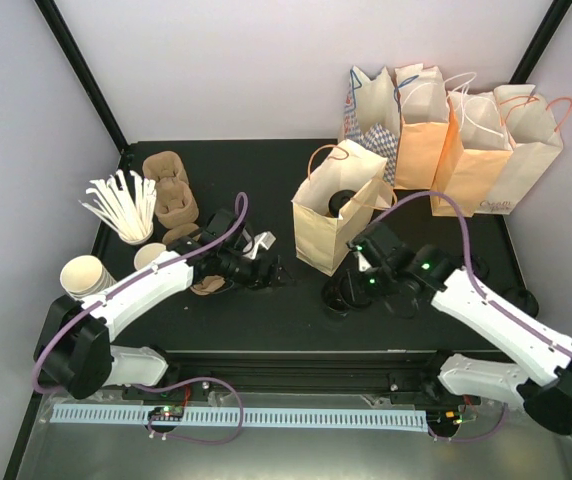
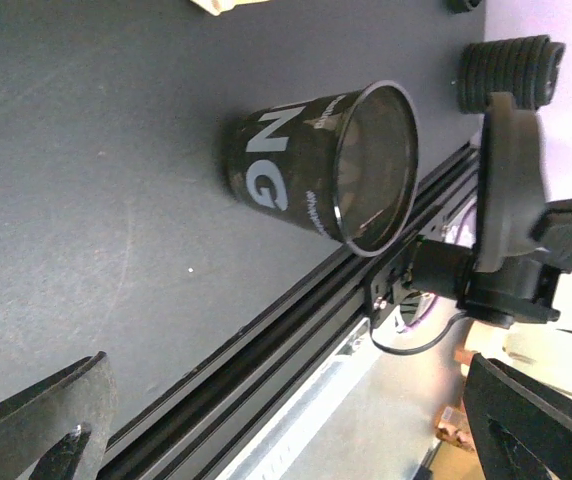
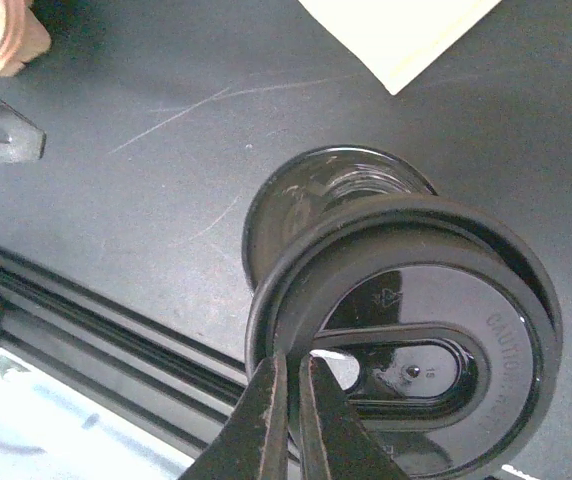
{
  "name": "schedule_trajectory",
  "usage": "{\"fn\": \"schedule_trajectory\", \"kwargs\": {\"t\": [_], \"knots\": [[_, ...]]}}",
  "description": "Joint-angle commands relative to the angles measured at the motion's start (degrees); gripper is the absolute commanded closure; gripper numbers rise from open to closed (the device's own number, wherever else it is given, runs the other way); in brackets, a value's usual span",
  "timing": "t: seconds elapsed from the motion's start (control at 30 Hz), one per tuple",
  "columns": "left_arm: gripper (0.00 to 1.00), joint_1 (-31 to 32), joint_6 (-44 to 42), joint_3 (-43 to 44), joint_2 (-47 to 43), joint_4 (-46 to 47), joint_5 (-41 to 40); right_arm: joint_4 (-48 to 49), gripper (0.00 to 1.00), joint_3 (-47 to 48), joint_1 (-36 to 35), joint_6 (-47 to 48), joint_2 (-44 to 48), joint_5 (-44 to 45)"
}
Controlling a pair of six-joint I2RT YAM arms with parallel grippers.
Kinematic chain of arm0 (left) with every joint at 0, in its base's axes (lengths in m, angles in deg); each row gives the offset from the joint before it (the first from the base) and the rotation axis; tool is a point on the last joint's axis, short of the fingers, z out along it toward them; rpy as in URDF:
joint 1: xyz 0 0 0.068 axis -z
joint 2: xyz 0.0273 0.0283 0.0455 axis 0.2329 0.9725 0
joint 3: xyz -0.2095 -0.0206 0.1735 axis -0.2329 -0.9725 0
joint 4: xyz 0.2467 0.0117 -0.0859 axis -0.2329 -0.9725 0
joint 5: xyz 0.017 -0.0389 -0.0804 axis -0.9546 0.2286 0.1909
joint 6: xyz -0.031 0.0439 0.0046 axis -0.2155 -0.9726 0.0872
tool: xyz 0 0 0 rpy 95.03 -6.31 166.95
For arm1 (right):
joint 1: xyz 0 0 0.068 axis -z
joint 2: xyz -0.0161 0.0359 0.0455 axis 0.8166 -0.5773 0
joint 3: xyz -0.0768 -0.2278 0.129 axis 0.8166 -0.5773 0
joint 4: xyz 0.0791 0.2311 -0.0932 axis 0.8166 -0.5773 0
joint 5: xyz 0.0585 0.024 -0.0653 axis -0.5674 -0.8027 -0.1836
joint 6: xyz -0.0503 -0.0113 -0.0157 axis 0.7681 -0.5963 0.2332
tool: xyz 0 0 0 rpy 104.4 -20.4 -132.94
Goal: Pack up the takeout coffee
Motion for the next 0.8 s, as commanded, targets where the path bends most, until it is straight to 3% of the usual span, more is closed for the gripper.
{"fn": "schedule_trajectory", "kwargs": {"t": [0.0, 0.2, 0.77], "knots": [[0.03, 0.32, 3.78, -0.01, -0.46, 5.0, 4.1, 2.3, 0.98, 3.68, -5.69, -0.75, -5.4, 9.27], [0.02, 0.05, 4.77, 1.65, 0.66, 4.59, 4.38, 1.38, 0.99, 6.94, -7.86, 0.11, -11.55, 13.53], [0.03, -2.26, 3.45, 3.25, 4.78, 2.34, 4.87, 2.14, 0.99, 7.97, -11.51, 2.23, -18.52, 14.14]]}}
